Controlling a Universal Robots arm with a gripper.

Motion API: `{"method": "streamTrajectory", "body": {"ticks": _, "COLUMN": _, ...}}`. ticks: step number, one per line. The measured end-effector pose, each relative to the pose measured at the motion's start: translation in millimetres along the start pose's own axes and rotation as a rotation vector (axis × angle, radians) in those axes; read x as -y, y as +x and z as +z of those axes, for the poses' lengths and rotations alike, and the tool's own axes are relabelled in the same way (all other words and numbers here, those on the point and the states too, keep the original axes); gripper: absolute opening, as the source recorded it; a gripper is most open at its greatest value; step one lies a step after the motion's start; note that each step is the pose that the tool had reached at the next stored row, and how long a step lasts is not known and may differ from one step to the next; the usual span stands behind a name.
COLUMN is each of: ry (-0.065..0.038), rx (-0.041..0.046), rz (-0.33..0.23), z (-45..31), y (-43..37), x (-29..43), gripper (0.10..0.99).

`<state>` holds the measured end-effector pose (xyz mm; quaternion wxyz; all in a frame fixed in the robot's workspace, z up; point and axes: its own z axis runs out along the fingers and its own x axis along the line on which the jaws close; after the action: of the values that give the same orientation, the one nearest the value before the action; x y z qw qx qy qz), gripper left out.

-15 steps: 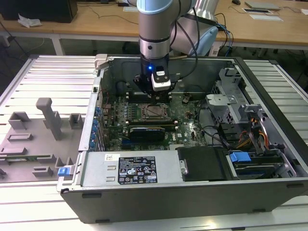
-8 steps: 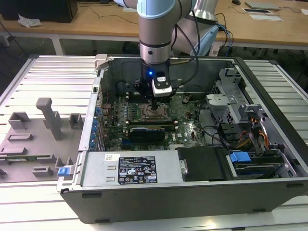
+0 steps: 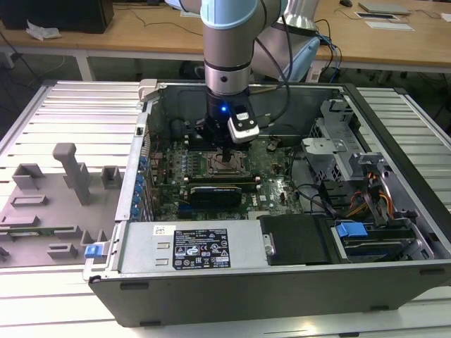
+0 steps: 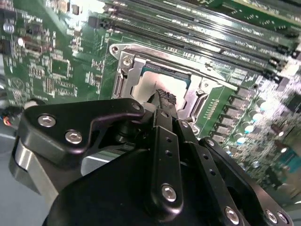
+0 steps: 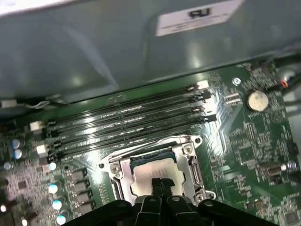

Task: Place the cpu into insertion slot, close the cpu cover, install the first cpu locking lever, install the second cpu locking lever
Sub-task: 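Install the first cpu locking lever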

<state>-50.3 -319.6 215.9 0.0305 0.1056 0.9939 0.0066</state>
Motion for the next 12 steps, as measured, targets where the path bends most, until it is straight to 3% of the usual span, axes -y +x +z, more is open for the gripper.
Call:
{"method": "streamTrajectory", "body": {"ticks": 4, "ry": 0.023, "rx": 0.0044, "rz": -0.085, "z": 0.2, "y": 0.0, "x": 0.0, "gripper": 0.106}}
{"method": "streamTrajectory", "body": {"ticks": 7, "ry": 0.022, "rx": 0.0045, "rz": -0.146, "z": 0.3, "y": 0.0, "x": 0.0, "gripper": 0.106}}
{"method": "streamTrajectory", "body": {"ticks": 10, "ry": 0.021, "rx": 0.0044, "rz": -0.161, "z": -0.8, "y": 0.0, "x": 0.1, "gripper": 0.106}}
{"method": "streamTrajectory", "body": {"ticks": 12, "ry": 0.022, "rx": 0.0045, "rz": -0.161, "z": -6.0, "y": -0.4, "x": -0.1, "gripper": 0.106}}
